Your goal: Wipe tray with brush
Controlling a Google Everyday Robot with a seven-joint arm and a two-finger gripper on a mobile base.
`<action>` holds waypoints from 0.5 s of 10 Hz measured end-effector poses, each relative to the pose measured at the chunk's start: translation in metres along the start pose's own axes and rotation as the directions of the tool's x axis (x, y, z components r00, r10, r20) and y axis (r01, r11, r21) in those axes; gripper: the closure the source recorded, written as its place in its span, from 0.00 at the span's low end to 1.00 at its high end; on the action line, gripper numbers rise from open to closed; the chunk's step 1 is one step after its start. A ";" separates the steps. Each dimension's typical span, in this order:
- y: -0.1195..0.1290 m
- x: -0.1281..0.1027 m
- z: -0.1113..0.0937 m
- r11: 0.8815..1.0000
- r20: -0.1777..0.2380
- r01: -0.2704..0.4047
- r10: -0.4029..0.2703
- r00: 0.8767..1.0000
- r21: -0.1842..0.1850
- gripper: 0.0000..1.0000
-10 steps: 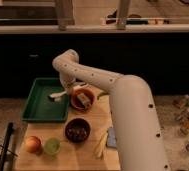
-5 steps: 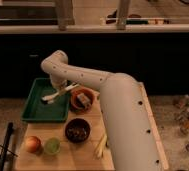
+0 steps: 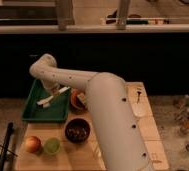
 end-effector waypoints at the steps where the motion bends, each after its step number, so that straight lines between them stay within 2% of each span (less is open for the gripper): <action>1: 0.001 -0.005 0.008 1.000 -0.002 0.002 -0.003 1.000 -0.016 0.99; 4: 0.004 -0.014 0.026 0.998 0.005 0.011 -0.010 1.000 -0.055 0.99; 5: 0.005 -0.010 0.031 0.998 0.005 -0.002 0.002 1.000 -0.069 0.99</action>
